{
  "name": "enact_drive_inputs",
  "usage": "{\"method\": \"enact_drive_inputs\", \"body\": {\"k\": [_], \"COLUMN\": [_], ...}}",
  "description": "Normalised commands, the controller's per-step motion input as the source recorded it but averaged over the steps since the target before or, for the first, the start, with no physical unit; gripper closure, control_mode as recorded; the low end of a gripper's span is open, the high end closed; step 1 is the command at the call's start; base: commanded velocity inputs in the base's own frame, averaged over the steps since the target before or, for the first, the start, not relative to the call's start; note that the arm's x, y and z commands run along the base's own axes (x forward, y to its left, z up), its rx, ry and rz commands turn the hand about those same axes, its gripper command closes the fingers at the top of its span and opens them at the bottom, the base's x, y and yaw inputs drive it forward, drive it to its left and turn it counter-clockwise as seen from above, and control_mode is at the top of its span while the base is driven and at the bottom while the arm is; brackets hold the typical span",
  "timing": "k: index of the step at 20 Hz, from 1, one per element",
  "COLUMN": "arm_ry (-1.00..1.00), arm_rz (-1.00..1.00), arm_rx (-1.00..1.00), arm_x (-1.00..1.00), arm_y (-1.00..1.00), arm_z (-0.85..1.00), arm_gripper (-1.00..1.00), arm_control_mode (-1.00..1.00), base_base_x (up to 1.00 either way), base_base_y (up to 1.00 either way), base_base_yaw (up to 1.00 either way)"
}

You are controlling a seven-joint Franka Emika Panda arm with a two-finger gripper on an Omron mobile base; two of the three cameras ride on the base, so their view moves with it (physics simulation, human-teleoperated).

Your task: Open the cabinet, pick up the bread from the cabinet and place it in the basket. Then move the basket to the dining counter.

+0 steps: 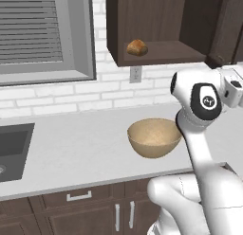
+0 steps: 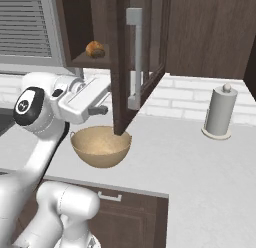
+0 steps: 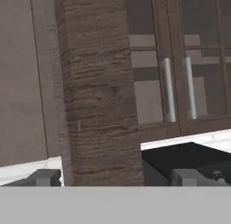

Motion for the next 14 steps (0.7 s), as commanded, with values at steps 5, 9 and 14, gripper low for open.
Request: {"method": "enact_drive_inputs", "body": {"k": [5, 9, 14], "arm_ry": [0.00, 0.00, 0.00], "arm_rz": [0.04, 0.08, 0.13], "arm_rx": [0.10, 0.09, 0.04], "arm_x": [0.02, 0.03, 0.09], "arm_y": [-0.82, -0.80, -0.50], "arm_z": [0.00, 0.00, 0.00], "arm_gripper": [-1.00, -1.00, -1.00], "arm_control_mode": [-1.00, -1.00, -1.00], "base_base_x": [0.00, 0.00, 0.00], "base_base_y": [0.00, 0.00, 0.00], "base_base_yaw": [0.00, 0.00, 0.00]}}
